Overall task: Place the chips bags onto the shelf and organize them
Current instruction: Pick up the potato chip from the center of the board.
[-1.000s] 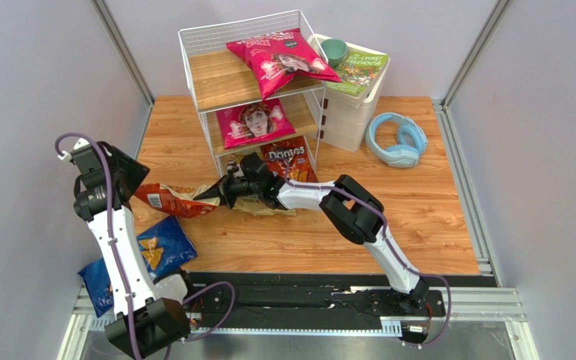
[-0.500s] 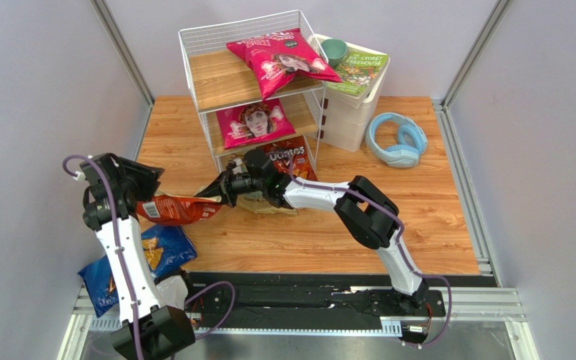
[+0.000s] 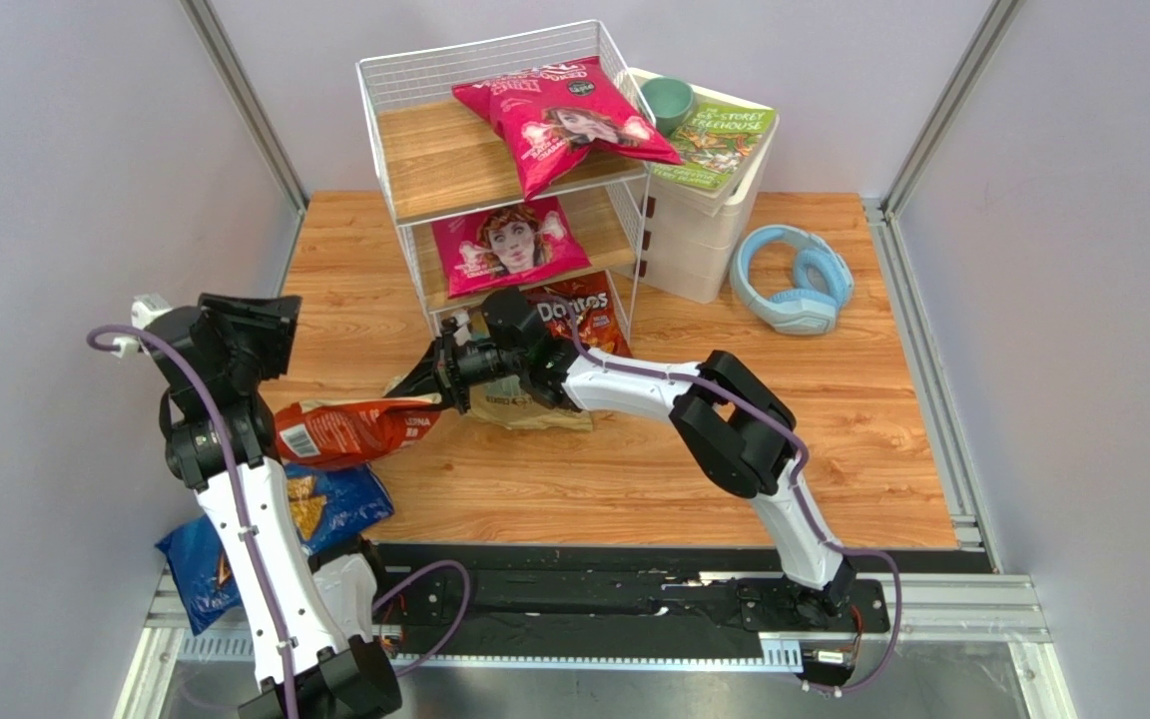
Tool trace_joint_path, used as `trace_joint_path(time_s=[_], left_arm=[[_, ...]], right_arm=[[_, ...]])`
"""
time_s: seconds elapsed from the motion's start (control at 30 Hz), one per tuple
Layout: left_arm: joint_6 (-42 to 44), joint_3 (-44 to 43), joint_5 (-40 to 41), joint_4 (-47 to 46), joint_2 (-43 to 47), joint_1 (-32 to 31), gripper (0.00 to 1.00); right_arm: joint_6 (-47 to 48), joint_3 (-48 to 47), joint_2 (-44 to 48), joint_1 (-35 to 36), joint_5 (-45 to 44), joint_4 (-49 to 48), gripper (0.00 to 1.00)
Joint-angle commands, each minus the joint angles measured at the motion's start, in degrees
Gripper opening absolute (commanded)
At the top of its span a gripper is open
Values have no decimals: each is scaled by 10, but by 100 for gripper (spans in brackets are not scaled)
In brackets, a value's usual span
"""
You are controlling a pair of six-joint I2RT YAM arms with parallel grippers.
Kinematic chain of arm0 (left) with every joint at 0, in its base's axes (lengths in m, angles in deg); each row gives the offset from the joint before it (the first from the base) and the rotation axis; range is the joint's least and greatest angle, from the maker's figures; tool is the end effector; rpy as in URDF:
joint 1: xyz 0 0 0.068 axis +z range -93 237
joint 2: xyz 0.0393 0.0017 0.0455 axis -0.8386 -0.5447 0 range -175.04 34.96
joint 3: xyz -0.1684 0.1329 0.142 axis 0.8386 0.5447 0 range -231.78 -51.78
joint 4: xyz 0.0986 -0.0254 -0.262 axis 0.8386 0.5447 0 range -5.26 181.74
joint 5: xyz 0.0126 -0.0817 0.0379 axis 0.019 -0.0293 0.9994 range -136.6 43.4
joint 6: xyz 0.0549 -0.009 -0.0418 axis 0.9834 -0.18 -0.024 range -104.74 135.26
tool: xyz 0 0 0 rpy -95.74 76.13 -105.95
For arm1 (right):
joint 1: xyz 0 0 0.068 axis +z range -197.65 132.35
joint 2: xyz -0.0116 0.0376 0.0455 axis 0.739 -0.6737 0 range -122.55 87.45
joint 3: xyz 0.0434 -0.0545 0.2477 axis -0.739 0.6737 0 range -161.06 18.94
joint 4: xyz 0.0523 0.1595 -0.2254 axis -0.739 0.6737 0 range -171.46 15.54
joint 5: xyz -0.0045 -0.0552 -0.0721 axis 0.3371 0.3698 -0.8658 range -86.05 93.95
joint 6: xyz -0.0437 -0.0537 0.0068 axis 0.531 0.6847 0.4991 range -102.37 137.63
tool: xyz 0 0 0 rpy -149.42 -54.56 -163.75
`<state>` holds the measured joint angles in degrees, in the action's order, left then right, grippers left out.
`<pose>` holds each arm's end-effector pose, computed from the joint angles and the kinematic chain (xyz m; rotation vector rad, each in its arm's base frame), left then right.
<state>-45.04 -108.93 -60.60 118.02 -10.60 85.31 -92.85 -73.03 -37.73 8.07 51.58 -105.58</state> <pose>0.1954 0.0897 0.3550 -1.2647 1.5317 -0.6036 0.2632 0.4605 0.2030 -0.2404 -2.0283 -1.7195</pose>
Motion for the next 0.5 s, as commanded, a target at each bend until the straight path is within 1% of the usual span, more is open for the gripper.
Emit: trace_joint_path(time_s=[0.0,0.07,0.1,0.13,0.17,0.2,0.3,0.33,0.37,0.4,0.43,0.47], left_arm=[[-18,-74,0,-35,-20,2,50],[-28,-91,4,-22,-33,2,50],[-25,-121,8,-5,-37,2,50],[-21,-141,15,19,-50,2,50],[-17,-160,29,62,-55,2,50],[-7,-187,30,77,-59,2,50],[-6,-210,39,126,-59,1,50],[-7,-212,40,144,-53,1,50],[-7,-213,37,150,-50,1,50],[6,-219,36,158,-47,2,50],[16,-227,37,170,-47,2,50],[25,-237,45,200,-49,1,50]], right_arm=[[30,-55,33,4,49,-15,0],[40,-52,45,0,58,-3,0],[41,-48,50,-3,63,-1,0],[44,-45,63,-6,67,1,0],[53,-36,71,-9,75,6,0],[65,-35,78,-12,81,17,0],[155,-48,105,-16,107,113,0],[189,-58,117,-18,115,202,0],[274,-82,122,-16,118,252,0],[308,-95,128,-17,120,299,0],[345,-103,133,-18,121,371,0],[372,-107,146,-18,120,399,0]])
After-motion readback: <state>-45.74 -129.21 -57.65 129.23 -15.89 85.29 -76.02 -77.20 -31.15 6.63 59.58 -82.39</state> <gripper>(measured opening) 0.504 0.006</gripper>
